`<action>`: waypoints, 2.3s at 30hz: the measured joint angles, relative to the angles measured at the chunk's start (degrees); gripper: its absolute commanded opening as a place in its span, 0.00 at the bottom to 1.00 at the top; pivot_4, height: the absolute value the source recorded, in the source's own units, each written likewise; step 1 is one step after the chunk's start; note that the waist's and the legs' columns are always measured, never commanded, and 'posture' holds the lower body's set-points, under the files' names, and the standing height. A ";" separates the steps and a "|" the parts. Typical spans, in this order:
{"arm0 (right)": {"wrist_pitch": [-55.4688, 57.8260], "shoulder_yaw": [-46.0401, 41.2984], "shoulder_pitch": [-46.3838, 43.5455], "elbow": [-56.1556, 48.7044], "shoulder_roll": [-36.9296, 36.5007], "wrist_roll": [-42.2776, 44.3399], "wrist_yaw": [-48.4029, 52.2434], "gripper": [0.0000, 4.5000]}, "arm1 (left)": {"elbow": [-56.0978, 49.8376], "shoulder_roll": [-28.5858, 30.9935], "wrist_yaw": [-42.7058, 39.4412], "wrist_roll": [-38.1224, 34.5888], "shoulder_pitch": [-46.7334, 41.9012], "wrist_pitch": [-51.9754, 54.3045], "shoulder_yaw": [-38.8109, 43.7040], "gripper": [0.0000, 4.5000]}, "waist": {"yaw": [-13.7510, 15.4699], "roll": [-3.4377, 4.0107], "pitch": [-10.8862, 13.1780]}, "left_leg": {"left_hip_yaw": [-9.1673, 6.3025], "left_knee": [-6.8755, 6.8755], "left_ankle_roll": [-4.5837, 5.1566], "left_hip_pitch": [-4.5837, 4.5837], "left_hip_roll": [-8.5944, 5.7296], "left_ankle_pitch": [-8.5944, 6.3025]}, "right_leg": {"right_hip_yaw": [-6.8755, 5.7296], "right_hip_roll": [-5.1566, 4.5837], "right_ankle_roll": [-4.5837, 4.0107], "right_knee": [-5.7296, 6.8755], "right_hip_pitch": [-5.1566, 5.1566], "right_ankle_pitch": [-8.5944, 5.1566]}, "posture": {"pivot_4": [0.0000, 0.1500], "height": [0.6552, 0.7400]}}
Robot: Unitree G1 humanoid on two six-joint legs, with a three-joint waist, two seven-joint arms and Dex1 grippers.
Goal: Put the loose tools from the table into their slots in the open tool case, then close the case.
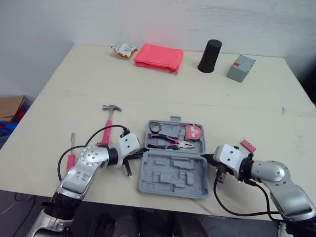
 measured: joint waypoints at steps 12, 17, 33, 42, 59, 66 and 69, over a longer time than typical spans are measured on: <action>-8.29 -31.33 16.28 1.74 -6.16 14.20 11.32 0.18 | -12.84 15.14 -11.08 -14.12 9.78 4.43 18.64 0.12 | -0.25 0.10 0.08 | 0.01 -0.14 -0.13 -0.07 0.11 -0.11 | -0.04 0.08 -0.05 -0.32 0.01 -0.06 | 1.00 1.00; -15.30 -41.62 21.03 12.83 -6.10 15.02 13.48 0.70 | -1.99 16.74 -12.78 -19.58 15.98 1.01 38.71 0.56 | -0.85 0.08 0.10 | 0.06 -0.14 0.15 0.00 0.10 -0.32 | -0.03 0.06 -0.09 -0.37 0.03 -0.07 | 1.00 1.00; -36.49 -41.89 16.80 42.83 -8.72 14.98 14.09 1.00 | 46.45 27.70 -6.68 -15.19 23.08 -20.52 60.18 0.98 | -2.91 -0.03 0.15 | 0.21 -0.82 -0.02 0.13 0.18 -0.49 | -0.08 -0.06 -0.30 -0.63 -0.07 -0.19 | 1.00 1.00; -26.48 -27.47 5.82 16.83 -1.09 28.59 16.06 1.00 | 1.26 19.36 -0.19 -24.60 33.07 6.07 56.52 0.98 | -3.11 -0.10 0.16 | 0.04 -0.77 -0.09 0.08 0.16 -0.24 | -0.11 -0.02 -0.26 -0.29 -0.13 -0.17 | 1.00 1.00; -21.46 -10.18 -4.40 3.00 7.17 34.82 21.08 1.00 | -42.14 10.45 36.03 -40.90 27.62 53.75 40.22 0.98 | -2.76 -0.08 0.22 | -0.20 -0.40 -0.48 0.07 0.10 0.01 | -0.10 0.13 -0.24 -0.21 -0.01 -0.16 | 1.00 1.00; -22.99 -8.79 -4.23 3.44 7.24 33.11 22.66 1.00 | -39.36 4.54 44.15 -35.76 19.00 58.23 30.76 0.98 | -1.39 -0.15 0.24 | -0.22 -0.04 -0.36 0.03 0.07 -0.07 | -0.10 0.08 -0.17 -0.21 0.15 -0.10 | 1.00 1.00; -23.39 -8.85 -3.55 3.49 7.33 32.18 22.07 1.00 | -37.41 2.12 44.88 -34.43 17.37 59.61 28.13 0.98 | -1.34 -0.15 0.24 | -0.20 -0.02 -0.34 0.01 0.06 -0.08 | -0.10 0.06 -0.16 -0.22 0.15 -0.10 | 1.00 1.00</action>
